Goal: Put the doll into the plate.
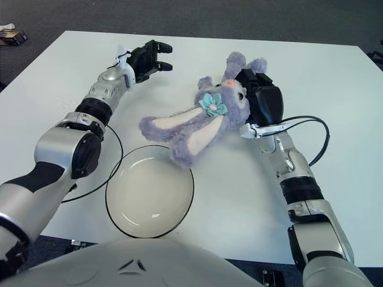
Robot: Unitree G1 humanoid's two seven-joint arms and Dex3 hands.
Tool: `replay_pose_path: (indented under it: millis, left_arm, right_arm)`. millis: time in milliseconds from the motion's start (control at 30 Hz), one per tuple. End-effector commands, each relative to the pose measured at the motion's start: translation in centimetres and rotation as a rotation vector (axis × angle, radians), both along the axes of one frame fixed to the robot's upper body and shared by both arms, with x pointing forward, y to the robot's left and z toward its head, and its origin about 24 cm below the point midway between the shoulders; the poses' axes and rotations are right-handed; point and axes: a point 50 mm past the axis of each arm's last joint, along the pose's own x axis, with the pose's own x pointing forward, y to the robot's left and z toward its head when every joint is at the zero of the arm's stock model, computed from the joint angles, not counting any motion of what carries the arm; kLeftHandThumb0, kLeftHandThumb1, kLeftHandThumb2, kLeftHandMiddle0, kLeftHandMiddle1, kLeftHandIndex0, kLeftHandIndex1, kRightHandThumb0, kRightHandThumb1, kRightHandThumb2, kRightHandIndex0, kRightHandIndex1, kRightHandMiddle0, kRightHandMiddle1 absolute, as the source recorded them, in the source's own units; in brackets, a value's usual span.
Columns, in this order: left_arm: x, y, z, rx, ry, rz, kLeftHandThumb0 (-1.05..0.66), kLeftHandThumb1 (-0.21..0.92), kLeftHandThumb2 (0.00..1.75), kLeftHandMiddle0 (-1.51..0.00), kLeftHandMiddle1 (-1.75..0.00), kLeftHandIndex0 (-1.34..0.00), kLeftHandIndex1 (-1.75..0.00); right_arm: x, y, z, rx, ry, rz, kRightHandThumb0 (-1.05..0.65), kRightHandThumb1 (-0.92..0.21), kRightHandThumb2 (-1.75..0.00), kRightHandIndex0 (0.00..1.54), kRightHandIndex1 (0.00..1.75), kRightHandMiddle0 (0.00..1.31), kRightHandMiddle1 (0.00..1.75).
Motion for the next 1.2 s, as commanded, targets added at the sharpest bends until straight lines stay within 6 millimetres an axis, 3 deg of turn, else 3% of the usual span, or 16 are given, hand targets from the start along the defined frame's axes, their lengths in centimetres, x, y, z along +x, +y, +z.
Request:
replay_pose_path:
  millis: [0,267,633,900,1167]
  left_arm:
    - [-0.3,0.9,-0.4,0.073,-0.110,0.071,-0.76,0.92,0.90,-0.22,-1.16,0.00,-1.23]
    - [-1.0,1.7,-0.2,0.176,-0.306,0.166,-0.69,0.92,0.82,-0.17,-1.15,0.00,-1.14]
    - [-1.8,4.6,-1.6,0.214,-0.360,0.189,-0.64,0.92,0.81,-0.09,-1.17,0.00,-1.08]
    - [-2.7,6.1,-2.5,0.209,-0.396,0.197,-0.64,0.92,0.84,-0.09,-1.18,0.00,-1.17]
    - [-3.8,8.3,-3.8,0.150,-0.365,0.201,-0.62,0.92,0.85,-0.12,-1.16,0.00,-1.25]
  right_arm:
    - [-0.2,-0.3,-0.6,0.011,0.040,-0.019,-0.01,0.03,-1.71,0.87,1.75,0.64,1.75]
    - [-0.2,-0.4,-0.6,0.014,0.049,-0.032,-0.01,-0.02,-1.67,0.84,1.75,0.60,1.75]
    - [-0.4,-0.5,-0.3,0.018,0.053,-0.042,-0.01,-0.02,-1.67,0.84,1.75,0.60,1.75]
    - [-0.8,-0.3,0.0,0.027,0.044,-0.031,-0.01,-0.06,-1.62,0.81,1.75,0.57,1.75]
    - [-1.2,0.0,0.6,0.039,0.042,-0.019,-0.01,0.01,-1.70,0.86,1.75,0.63,1.75]
